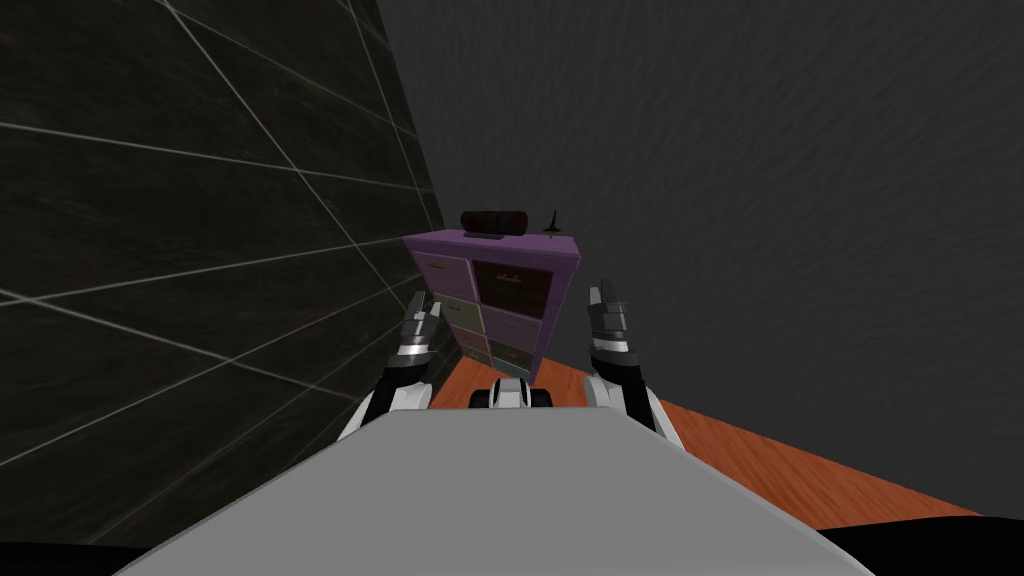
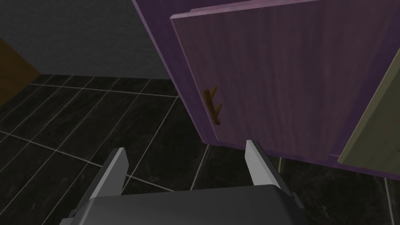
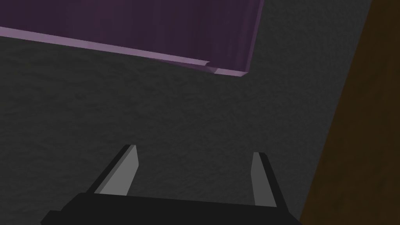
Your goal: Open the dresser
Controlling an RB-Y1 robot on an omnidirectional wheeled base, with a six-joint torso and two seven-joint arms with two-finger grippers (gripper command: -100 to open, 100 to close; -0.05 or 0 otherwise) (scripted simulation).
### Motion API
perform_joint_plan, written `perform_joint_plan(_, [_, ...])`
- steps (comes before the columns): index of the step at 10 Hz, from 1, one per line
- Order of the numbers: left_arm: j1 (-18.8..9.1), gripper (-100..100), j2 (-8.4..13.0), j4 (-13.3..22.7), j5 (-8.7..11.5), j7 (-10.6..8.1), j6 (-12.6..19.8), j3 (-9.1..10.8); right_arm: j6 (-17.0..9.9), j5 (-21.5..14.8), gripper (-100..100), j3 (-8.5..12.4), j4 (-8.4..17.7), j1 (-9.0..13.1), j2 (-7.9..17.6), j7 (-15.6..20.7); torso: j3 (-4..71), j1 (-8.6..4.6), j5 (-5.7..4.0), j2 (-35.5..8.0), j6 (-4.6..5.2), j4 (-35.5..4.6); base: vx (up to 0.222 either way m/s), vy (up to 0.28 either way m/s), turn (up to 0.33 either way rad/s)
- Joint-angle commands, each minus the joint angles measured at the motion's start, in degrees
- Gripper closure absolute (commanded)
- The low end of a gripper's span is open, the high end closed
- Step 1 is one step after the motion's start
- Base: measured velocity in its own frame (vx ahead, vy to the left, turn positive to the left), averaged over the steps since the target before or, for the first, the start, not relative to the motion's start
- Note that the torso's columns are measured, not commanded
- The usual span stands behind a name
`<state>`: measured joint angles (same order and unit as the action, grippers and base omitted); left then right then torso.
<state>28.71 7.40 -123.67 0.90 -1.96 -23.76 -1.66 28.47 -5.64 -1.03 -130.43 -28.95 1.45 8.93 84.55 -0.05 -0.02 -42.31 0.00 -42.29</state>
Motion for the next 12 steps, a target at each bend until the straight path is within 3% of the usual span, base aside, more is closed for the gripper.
perform_joint_plan(1, [-1.0, -100, 0.5, 3.1, -0.4, 0.26, 0.0, -0.88, 0.0, 0.0, 0, 0.0, 0.0, 0.0, 0.0, 0.0, 0.0, 0.04, 0.01, 0.1, 0.0, 0.0, -0.011, -0.066, -0.038])
perform_joint_plan(7, [-3.7, -100, 0.1, 11.8, -1.2, 0.54, -0.6, -2.73, 0.0, 0.0, 0, 0.0, 0.0, 0.0, 0.0, 0.0, 0.0, -0.01, 0.0, 0.0, 0.01, 0.0, -0.021, -0.064, -0.051])
perform_joint_plan(8, [-3.7, -100, 0.1, 11.8, -1.2, 0.54, -0.6, -2.73, 0.0, 0.0, 0, 0.0, 0.0, 0.0, 0.0, 0.0, 0.0, 0.01, 0.0, 0.0, 0.01, 0.0, -0.013, -0.054, -0.022])
perform_joint_plan(12, [-5.8, -100, -0.5, 18.6, -1.9, 0.76, -1.0, -4.19, 0.0, 0.0, 0, 0.0, 0.0, 0.0, 0.0, 0.0, 0.0, -0.03, 0.0, 0.0, 0.01, 0.0, -0.022, -0.067, -0.055])
